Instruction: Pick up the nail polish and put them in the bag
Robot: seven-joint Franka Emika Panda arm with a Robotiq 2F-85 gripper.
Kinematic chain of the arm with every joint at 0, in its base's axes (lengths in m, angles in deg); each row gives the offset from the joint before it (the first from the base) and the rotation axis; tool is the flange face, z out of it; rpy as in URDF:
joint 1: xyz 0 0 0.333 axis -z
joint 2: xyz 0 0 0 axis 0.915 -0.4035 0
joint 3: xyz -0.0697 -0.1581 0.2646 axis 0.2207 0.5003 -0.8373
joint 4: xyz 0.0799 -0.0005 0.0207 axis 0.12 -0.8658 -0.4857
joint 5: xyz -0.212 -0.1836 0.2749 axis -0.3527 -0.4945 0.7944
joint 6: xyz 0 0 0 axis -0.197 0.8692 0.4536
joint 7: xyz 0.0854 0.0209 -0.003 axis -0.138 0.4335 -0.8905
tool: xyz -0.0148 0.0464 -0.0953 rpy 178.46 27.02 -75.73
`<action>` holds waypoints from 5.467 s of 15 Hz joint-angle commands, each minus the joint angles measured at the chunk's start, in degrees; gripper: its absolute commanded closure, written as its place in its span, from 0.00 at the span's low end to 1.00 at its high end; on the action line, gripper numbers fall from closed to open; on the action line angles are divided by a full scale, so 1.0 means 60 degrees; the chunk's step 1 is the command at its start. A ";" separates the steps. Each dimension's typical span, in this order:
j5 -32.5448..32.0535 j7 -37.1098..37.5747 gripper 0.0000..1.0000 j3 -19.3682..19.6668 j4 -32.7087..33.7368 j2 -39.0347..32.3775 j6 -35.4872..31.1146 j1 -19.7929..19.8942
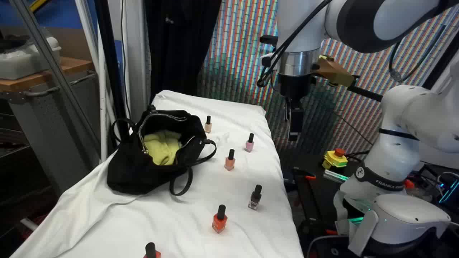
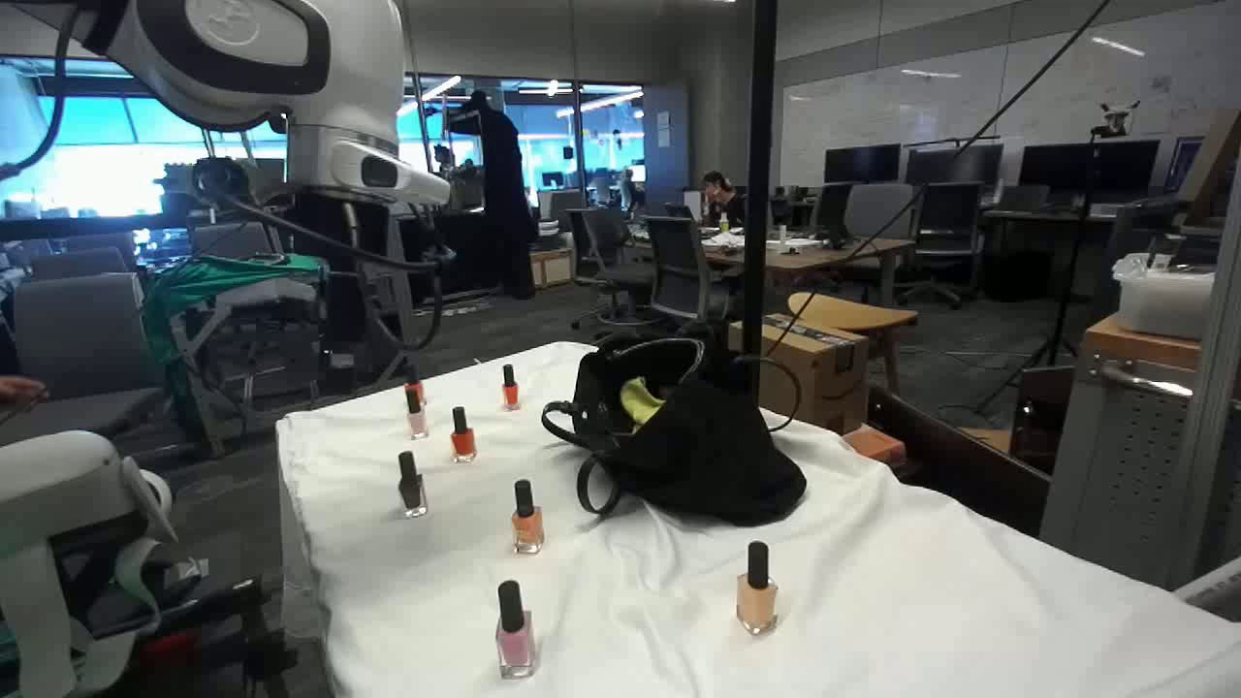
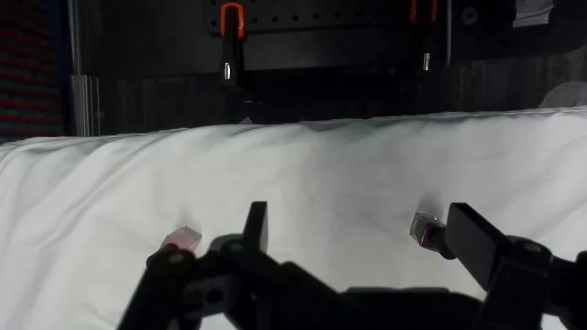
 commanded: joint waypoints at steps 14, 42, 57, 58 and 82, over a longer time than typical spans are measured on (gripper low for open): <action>-0.1730 -0.1455 0.00 0.1461 0.1386 -0.1337 -0.0438 0.0706; 0.0048 -0.4290 0.00 0.2259 0.7123 -0.8900 -0.4029 0.2337; -0.0361 -0.4156 0.00 0.2327 0.6933 -0.9849 -0.5258 0.2251; -0.0403 -0.4156 0.00 0.2334 0.6925 -0.9857 -0.5236 0.2243; -0.0590 -0.3617 0.84 0.2514 0.7031 -1.0014 -0.5341 0.2116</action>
